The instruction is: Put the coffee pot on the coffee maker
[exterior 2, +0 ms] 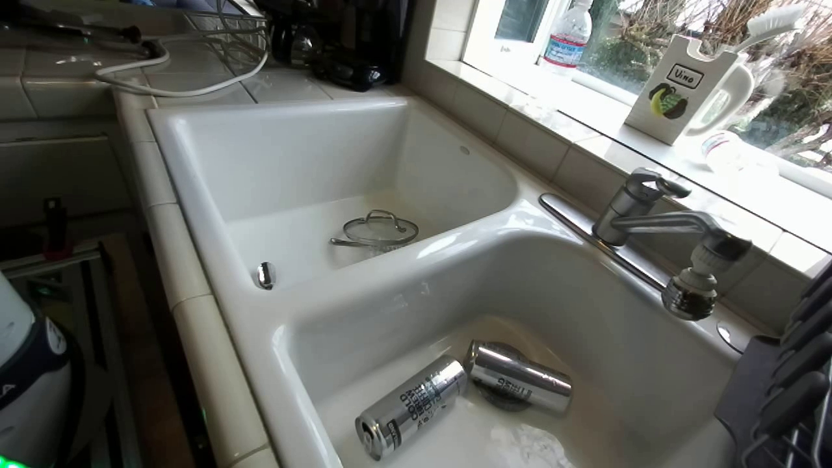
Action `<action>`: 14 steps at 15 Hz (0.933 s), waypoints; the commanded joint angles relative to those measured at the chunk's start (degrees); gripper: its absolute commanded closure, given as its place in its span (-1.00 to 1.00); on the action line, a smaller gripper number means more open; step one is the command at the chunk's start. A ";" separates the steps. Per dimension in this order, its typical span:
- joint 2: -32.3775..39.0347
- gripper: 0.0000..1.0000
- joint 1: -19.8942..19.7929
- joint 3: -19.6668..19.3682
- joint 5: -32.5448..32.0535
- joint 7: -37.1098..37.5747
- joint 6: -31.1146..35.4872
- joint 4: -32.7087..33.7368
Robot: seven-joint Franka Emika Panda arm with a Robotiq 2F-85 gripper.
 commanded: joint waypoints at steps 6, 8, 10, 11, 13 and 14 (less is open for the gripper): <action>-1.33 0.85 0.14 0.17 -3.96 0.69 -1.08 -0.16; -2.17 0.85 -0.42 1.25 -4.17 -1.12 -0.12 -0.99; -3.68 0.85 -0.14 0.86 -5.78 -1.15 0.90 -2.37; -4.69 0.85 -0.34 1.02 -6.17 -1.15 1.91 -3.42; -6.84 0.85 -1.09 1.53 -6.17 -1.54 4.40 -5.80; -7.95 0.85 -0.51 0.86 -5.44 -1.99 5.59 -7.05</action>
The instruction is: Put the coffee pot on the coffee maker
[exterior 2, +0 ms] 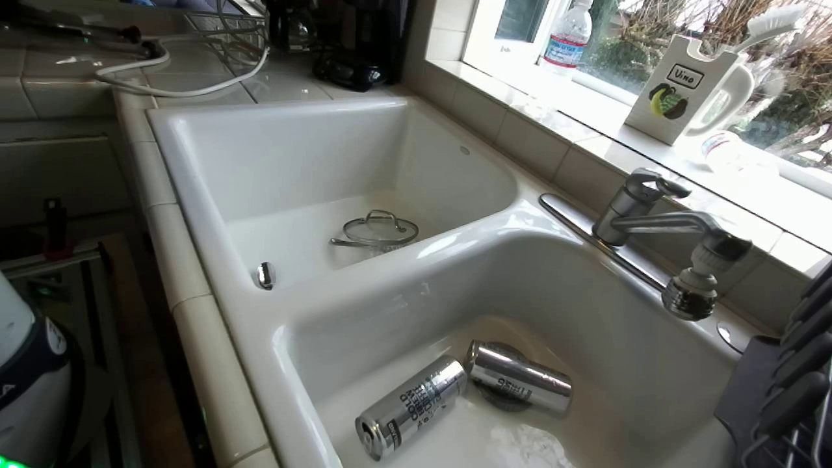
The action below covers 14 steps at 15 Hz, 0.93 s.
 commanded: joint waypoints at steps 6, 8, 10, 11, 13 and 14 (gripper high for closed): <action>-9.74 0.85 -6.71 7.02 11.94 -10.25 7.68 -12.70; -11.47 0.85 -8.63 9.31 19.15 -16.18 6.26 -13.95; -14.34 0.85 -9.91 10.11 25.38 -21.62 4.35 -15.00; -15.55 0.85 -10.22 10.23 28.61 -24.51 3.72 -15.35; -18.26 0.85 -10.17 9.37 35.51 -30.70 1.26 -15.93; -19.44 0.85 -9.92 8.52 39.56 -34.34 -1.18 -15.95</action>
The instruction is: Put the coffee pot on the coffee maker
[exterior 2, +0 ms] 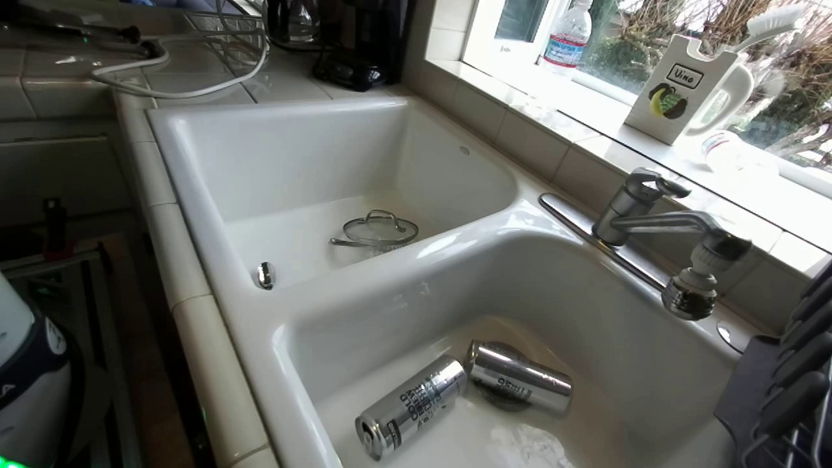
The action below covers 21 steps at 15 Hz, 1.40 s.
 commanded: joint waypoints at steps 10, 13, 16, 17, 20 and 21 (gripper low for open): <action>-5.36 0.41 -0.35 -2.57 14.23 -14.31 -9.26 -1.23; -4.99 0.85 -0.37 -3.06 15.56 -15.40 -9.46 -0.35; -4.19 0.85 -1.22 -4.47 15.69 -15.77 -10.39 1.78; -3.89 0.85 -1.41 -4.99 15.83 -15.83 -10.95 2.60; -2.78 0.85 -1.74 -6.13 16.29 -16.02 -12.52 4.62; -2.23 0.85 -1.87 -6.48 16.60 -16.12 -13.28 5.28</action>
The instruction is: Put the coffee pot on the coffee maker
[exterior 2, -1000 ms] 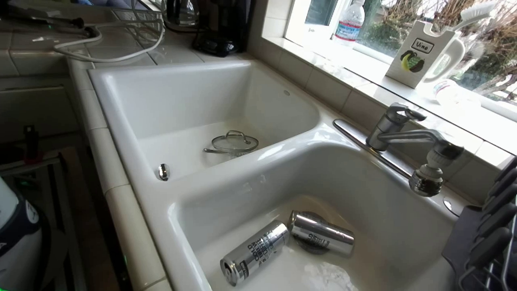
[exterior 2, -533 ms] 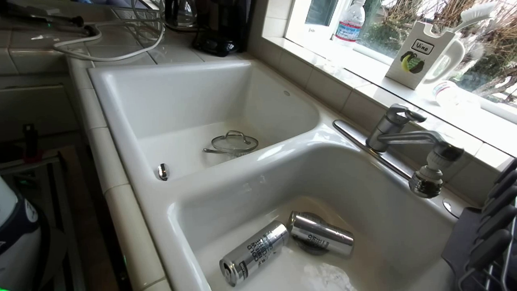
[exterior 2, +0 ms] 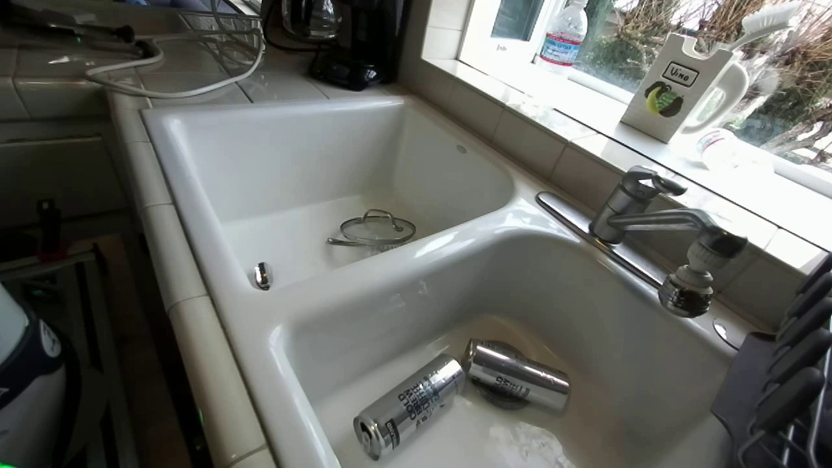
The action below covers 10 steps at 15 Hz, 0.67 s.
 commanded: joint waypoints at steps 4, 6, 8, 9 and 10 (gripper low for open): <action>4.05 0.85 0.08 -2.11 4.38 -2.76 -6.12 5.37; 5.01 0.85 -0.50 -2.19 4.15 -2.52 -6.86 5.97; 5.80 0.85 -1.06 -2.31 3.29 -1.80 -7.33 6.50; 6.16 0.85 -1.35 -2.33 3.12 -1.70 -7.48 6.75; 6.43 0.85 -1.64 -2.35 2.64 -1.36 -7.23 6.82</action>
